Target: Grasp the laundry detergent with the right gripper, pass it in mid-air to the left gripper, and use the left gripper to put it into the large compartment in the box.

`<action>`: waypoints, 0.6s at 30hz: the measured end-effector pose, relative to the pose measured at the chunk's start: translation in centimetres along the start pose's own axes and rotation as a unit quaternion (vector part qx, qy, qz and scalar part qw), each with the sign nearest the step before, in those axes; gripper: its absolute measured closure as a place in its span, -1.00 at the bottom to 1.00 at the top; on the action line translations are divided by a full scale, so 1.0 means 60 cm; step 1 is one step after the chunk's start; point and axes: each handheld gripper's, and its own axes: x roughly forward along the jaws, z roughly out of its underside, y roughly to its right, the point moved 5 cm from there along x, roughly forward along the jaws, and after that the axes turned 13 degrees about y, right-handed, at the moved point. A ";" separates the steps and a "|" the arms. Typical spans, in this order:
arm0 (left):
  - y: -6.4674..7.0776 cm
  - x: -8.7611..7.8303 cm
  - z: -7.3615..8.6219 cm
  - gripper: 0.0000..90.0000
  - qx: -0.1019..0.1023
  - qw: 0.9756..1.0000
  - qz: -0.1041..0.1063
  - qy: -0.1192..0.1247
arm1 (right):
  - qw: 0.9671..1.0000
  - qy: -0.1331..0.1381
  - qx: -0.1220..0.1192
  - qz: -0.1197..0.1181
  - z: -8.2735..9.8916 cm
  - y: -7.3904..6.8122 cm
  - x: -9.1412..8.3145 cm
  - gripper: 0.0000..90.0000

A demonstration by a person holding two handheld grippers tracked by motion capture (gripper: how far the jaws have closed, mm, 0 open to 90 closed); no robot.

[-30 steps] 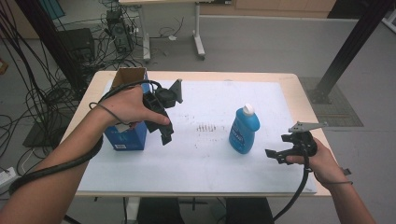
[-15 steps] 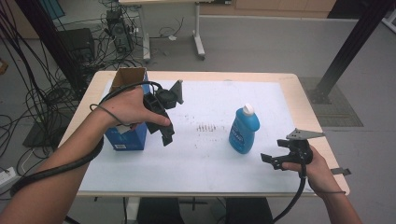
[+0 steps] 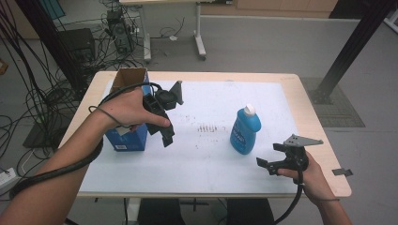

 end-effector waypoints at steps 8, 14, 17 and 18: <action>0.000 -0.003 0.001 -0.77 0.001 1.000 -0.001 0.000 | 1.000 0.014 -0.008 0.006 0.005 -0.007 0.005 -0.94; 0.000 -0.003 0.000 -0.76 0.000 1.000 0.000 0.002 | 1.000 0.025 -0.013 0.010 0.008 -0.010 0.011 -0.94; 0.000 -0.001 0.000 -0.77 0.000 1.000 0.001 0.000 | 0.999 0.031 -0.016 0.010 0.012 -0.013 0.017 -0.94; 0.000 0.000 0.000 -0.77 0.000 1.000 0.000 -0.001 | 0.999 0.032 -0.016 0.009 0.014 -0.014 0.019 -0.95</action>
